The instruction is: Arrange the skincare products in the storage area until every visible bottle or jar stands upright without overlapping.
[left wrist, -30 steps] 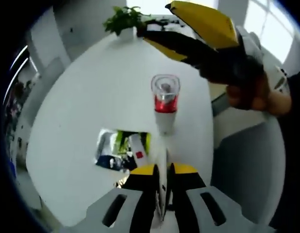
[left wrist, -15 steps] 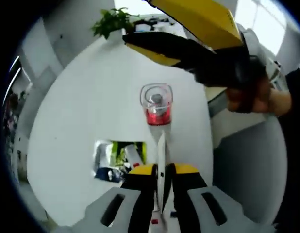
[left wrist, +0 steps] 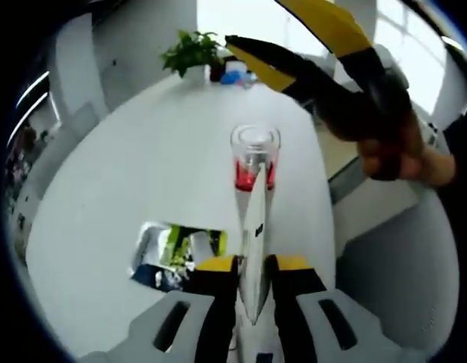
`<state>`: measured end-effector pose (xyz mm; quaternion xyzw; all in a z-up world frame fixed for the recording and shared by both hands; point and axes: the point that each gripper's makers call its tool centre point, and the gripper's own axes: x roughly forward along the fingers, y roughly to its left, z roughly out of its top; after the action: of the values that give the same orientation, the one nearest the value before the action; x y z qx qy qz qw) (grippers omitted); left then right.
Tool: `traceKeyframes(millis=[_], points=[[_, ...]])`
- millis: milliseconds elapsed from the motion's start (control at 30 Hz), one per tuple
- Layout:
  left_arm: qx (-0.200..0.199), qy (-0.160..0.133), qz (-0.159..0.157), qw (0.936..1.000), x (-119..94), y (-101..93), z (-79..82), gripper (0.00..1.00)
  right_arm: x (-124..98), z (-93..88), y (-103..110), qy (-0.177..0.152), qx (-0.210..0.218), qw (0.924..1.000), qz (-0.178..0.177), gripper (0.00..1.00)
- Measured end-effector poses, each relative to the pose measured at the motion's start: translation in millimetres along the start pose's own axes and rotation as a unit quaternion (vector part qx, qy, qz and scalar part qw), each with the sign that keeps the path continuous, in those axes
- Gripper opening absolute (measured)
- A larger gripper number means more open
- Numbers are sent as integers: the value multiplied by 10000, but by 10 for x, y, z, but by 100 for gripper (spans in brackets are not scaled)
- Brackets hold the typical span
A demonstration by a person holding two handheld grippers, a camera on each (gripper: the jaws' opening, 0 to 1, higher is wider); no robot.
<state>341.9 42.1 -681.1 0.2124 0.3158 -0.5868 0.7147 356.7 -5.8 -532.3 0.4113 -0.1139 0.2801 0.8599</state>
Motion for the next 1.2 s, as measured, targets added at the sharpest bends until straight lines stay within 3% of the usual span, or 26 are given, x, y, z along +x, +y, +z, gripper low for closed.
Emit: traceKeyframes(millis=[267,500,733,867,1100,1200], points=[[-235,-106,256,9993,43,51,-236,18,1,-21,-4,41,1,10000,-6,22],[-503,-637,308,9962,48,41,-225,18,8,-62,-16,123,-2,9999,-25,21],[-714,-844,356,9932,65,65,-225,17,13,-95,-12,183,-13,9998,-3,21],[-1033,-1118,279,9879,75,66,-227,18,8,-114,-21,230,-69,9997,-25,21],[-817,-989,330,9912,113,49,-278,17,2,-127,-27,278,-184,9994,-49,21],[-689,-788,383,9938,146,42,-347,17,5,-155,-48,333,-205,9992,-87,21]])
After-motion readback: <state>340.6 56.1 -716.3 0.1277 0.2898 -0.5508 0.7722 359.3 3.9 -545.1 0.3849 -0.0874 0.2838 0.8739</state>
